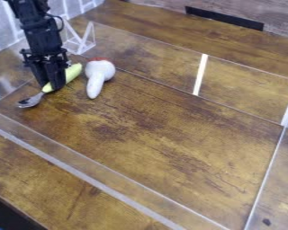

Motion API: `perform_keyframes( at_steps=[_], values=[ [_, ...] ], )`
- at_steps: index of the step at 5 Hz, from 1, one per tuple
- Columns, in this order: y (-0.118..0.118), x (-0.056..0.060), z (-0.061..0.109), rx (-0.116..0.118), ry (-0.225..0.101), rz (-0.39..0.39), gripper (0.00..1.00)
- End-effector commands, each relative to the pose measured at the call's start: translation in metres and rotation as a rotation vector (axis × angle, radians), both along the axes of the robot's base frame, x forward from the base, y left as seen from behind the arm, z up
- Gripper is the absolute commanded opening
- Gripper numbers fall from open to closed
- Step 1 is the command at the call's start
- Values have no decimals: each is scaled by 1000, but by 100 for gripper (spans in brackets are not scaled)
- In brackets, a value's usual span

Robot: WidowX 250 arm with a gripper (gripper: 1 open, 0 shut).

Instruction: Move the green spoon to the left side of the table

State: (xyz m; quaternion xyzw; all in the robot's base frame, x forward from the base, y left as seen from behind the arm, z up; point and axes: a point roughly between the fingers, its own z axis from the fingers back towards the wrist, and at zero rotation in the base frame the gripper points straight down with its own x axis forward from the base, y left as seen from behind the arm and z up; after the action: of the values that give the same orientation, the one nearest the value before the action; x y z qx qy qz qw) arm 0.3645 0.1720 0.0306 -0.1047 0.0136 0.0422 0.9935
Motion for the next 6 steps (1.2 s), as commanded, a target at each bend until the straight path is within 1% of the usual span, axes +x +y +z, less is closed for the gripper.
perform_keyframes(
  at_steps=[1, 2, 3, 4, 5, 6],
  values=[
    [9, 11, 23, 24, -55, 58, 100],
    [13, 24, 24, 14, -48, 49, 0],
    [15, 34, 24, 8, -35, 46, 100],
    [8, 40, 22, -2, -19, 12, 100],
    [2, 45, 20, -4, -2, -12, 100],
    [-9, 54, 40, 25, -29, 35, 100]
  ],
)
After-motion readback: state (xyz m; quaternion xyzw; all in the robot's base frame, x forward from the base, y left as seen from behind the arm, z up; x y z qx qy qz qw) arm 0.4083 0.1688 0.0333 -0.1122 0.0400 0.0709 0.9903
